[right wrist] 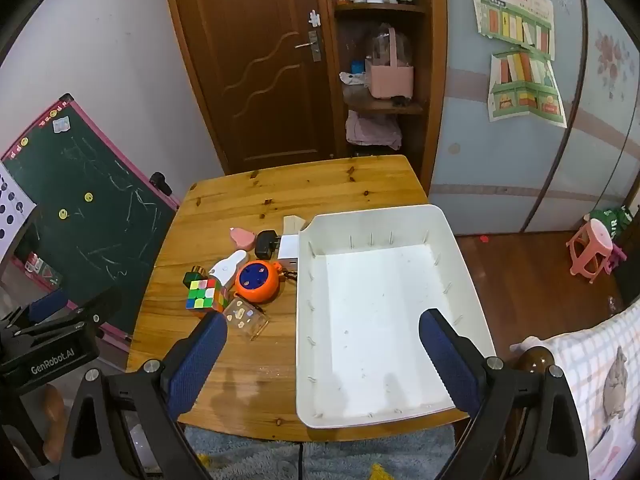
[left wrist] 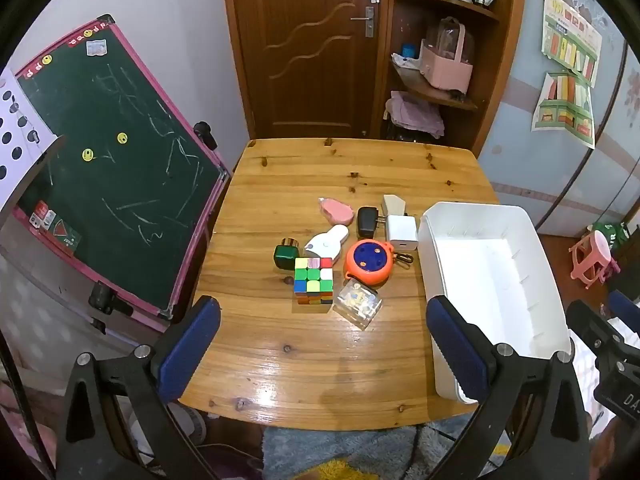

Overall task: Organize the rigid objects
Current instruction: 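Move the left tool toward the Rubik's cube while the right tool swings over the white bin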

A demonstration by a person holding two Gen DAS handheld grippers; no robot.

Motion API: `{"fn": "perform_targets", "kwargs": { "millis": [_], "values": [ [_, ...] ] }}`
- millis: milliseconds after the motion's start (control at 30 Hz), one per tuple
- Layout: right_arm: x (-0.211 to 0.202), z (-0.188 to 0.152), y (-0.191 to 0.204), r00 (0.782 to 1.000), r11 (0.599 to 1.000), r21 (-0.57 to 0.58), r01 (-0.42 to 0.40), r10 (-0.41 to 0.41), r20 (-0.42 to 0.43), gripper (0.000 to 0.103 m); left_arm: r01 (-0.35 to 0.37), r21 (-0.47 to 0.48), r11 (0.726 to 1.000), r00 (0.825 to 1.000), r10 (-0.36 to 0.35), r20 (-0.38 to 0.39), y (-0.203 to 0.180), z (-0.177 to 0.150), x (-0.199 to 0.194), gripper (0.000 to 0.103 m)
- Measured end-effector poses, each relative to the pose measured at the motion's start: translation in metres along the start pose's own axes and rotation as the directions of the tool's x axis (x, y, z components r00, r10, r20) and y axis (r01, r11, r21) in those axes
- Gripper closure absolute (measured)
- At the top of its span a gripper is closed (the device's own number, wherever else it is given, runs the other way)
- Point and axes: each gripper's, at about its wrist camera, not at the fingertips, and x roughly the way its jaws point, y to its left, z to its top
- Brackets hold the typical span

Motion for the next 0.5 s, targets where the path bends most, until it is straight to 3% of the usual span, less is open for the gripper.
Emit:
{"fn": "perform_targets", "kwargs": {
  "millis": [500],
  "values": [
    [0.009, 0.005, -0.002, 1.0, 1.0, 0.011, -0.002, 0.002, -0.022, 0.006, -0.001, 0.001, 1.0, 1.0, 0.001, -0.005, 0.0, 0.0, 0.0, 0.0]
  ]
}}
